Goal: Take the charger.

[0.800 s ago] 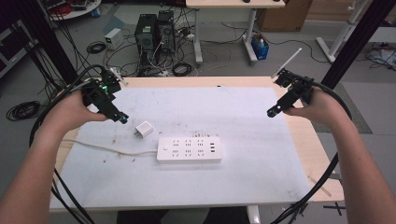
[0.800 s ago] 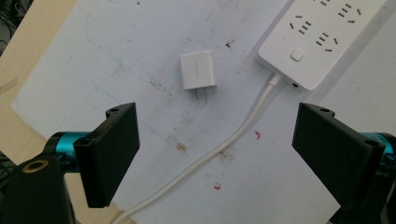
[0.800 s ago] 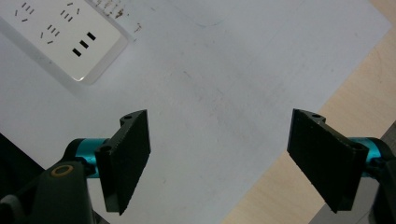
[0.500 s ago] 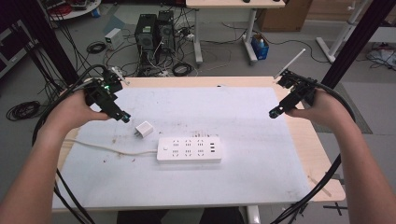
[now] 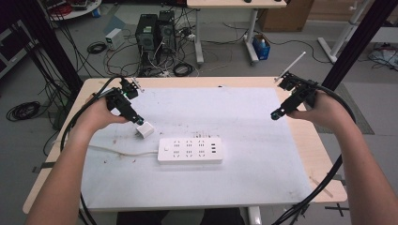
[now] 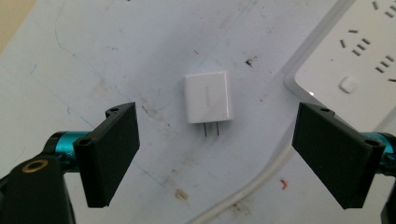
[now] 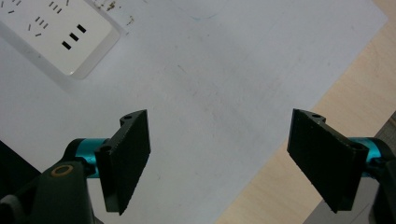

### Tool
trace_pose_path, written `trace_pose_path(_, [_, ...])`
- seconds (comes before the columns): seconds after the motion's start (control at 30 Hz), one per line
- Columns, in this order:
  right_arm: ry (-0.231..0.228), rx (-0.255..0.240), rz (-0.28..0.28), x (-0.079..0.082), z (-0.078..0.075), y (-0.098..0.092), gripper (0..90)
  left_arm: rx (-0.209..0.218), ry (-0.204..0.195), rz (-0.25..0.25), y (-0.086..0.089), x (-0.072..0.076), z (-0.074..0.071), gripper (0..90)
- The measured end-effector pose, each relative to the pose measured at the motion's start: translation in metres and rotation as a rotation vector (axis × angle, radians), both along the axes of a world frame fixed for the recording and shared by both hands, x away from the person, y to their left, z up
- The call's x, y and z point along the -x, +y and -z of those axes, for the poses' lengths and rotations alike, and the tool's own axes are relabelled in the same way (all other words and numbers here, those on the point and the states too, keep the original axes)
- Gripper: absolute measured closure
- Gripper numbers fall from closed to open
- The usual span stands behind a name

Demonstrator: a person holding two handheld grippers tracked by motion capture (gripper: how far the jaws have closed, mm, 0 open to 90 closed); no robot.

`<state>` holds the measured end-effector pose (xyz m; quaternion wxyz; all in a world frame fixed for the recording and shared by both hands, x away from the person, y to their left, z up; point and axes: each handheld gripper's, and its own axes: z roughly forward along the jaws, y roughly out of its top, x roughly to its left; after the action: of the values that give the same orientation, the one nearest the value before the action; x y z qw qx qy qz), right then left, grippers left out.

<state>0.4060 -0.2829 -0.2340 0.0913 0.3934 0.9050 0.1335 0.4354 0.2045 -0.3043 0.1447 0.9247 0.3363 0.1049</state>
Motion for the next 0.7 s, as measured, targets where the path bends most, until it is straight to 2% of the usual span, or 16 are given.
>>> trace_pose_path(0.3, [0.002,-0.029,-0.004,0.001,0.005,-0.006,20.9,-0.031,0.064,0.002,0.004,-0.017,0.041,15.0])
trace_pose_path(0.43, [0.002,-0.031,0.001,0.002,0.006,-0.008,20.9,-0.040,0.091,-0.017,0.004,-0.023,0.057,15.1])
trace_pose_path(0.5, [0.003,-0.031,0.000,0.002,0.006,-0.008,20.9,-0.048,0.097,-0.015,0.003,-0.024,0.061,15.1])
trace_pose_path(0.53, [0.002,-0.031,-0.003,0.003,0.006,-0.008,20.9,-0.073,0.113,-0.007,-0.001,-0.026,0.069,15.1])
trace_pose_path(0.6, [0.003,-0.030,-0.005,0.004,0.007,-0.008,20.9,-0.095,0.129,0.005,-0.004,-0.028,0.075,15.2])
trace_pose_path(0.7, [0.002,-0.034,-0.002,0.003,0.008,-0.008,20.9,-0.112,0.138,0.002,-0.008,-0.030,0.081,15.2])
